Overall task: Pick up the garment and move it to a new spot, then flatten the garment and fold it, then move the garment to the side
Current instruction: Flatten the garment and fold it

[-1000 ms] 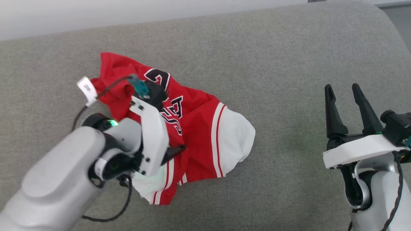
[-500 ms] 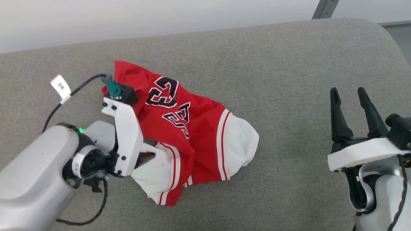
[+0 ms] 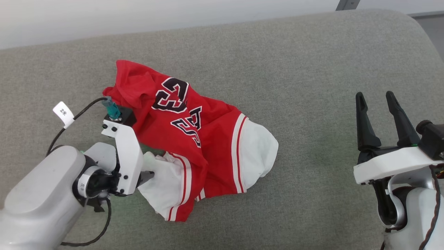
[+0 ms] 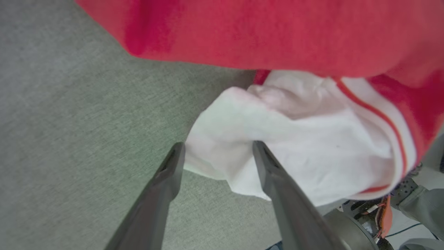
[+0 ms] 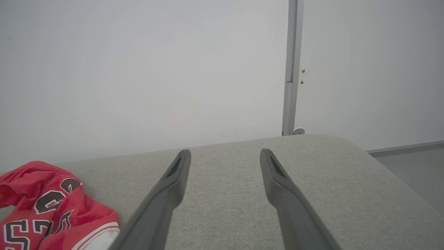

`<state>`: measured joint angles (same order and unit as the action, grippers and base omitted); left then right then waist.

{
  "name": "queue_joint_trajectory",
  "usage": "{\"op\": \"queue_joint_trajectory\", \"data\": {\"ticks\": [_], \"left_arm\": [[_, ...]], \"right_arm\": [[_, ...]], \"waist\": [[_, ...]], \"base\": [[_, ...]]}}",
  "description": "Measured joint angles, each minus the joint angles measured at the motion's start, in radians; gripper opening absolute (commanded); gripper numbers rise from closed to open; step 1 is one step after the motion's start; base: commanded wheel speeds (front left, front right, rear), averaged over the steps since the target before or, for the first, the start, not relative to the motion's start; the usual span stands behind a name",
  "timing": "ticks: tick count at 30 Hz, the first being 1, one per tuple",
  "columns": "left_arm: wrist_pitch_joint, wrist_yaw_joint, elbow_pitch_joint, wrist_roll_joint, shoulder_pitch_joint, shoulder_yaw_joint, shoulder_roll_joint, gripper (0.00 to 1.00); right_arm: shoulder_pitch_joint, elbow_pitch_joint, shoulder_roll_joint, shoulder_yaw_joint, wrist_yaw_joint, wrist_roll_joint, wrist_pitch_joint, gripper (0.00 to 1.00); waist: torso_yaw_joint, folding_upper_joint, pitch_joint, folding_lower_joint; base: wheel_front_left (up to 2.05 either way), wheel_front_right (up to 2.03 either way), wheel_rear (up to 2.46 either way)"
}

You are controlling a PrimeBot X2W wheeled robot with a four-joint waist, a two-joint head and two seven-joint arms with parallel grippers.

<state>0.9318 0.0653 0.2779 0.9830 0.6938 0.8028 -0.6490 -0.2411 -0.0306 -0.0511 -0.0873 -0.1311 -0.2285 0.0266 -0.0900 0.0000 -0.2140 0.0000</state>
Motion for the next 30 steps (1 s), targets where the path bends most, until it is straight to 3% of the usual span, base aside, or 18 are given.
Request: {"op": "queue_joint_trajectory", "data": {"ticks": [5, 6, 7, 15, 19, 24, 25, 30], "left_arm": [[-0.052, -0.047, 0.094, -0.011, 0.016, 0.007, 0.034, 1.0], [-0.051, -0.058, 0.11, -0.012, 0.02, 0.013, 0.035, 0.35], [-0.051, -0.069, 0.122, -0.012, 0.021, 0.016, 0.038, 0.0], [-0.097, -0.092, 0.16, 0.022, 0.038, -0.031, 0.044, 0.0], [-0.134, -0.066, 0.131, 0.052, 0.038, -0.08, 0.022, 0.0], [-0.166, 0.012, 0.049, 0.053, 0.018, -0.133, -0.057, 0.0], [-0.182, 0.052, 0.022, 0.043, -0.002, -0.152, -0.104, 0.0], [-0.203, 0.136, 0.021, 0.021, -0.079, -0.188, -0.207, 0.0]], "right_arm": [[-0.006, 0.001, 0.0, 0.002, 0.0, 0.001, 0.0, 1.0], [-0.006, 0.002, 0.0, 0.003, 0.0, 0.002, 0.0, 1.0], [-0.006, 0.001, 0.0, 0.002, 0.0, 0.002, 0.0, 1.0], [-0.001, 0.011, 0.0, -0.016, 0.0, 0.009, -0.005, 1.0], [0.002, 0.014, 0.0, -0.026, 0.0, 0.014, -0.009, 1.0], [0.007, 0.02, 0.0, -0.036, 0.0, 0.018, -0.014, 1.0], [0.009, 0.023, 0.0, -0.037, 0.0, 0.02, -0.018, 1.0], [0.012, 0.033, 0.0, -0.035, 0.0, 0.021, -0.027, 1.0]], "waist": [[-0.001, 0.0, -0.011, 0.0], [-0.001, 0.0, -0.012, 0.0], [0.001, 0.0, -0.012, 0.0], [0.024, 0.0, -0.006, 0.0], [0.04, 0.0, 0.0, 0.0], [0.058, 0.0, 0.009, 0.0], [0.065, 0.0, 0.011, 0.0], [0.069, 0.0, 0.008, 0.0]], "base": [[0.0, 0.0, 0.0], [0.0, 0.0, 0.0], [0.0, 0.0, 0.0], [0.0, 0.0, 0.0], [0.0, 0.0, 0.0], [0.0, 0.0, 0.0], [0.0, 0.0, 0.0], [0.0, 0.0, 0.0]]}}
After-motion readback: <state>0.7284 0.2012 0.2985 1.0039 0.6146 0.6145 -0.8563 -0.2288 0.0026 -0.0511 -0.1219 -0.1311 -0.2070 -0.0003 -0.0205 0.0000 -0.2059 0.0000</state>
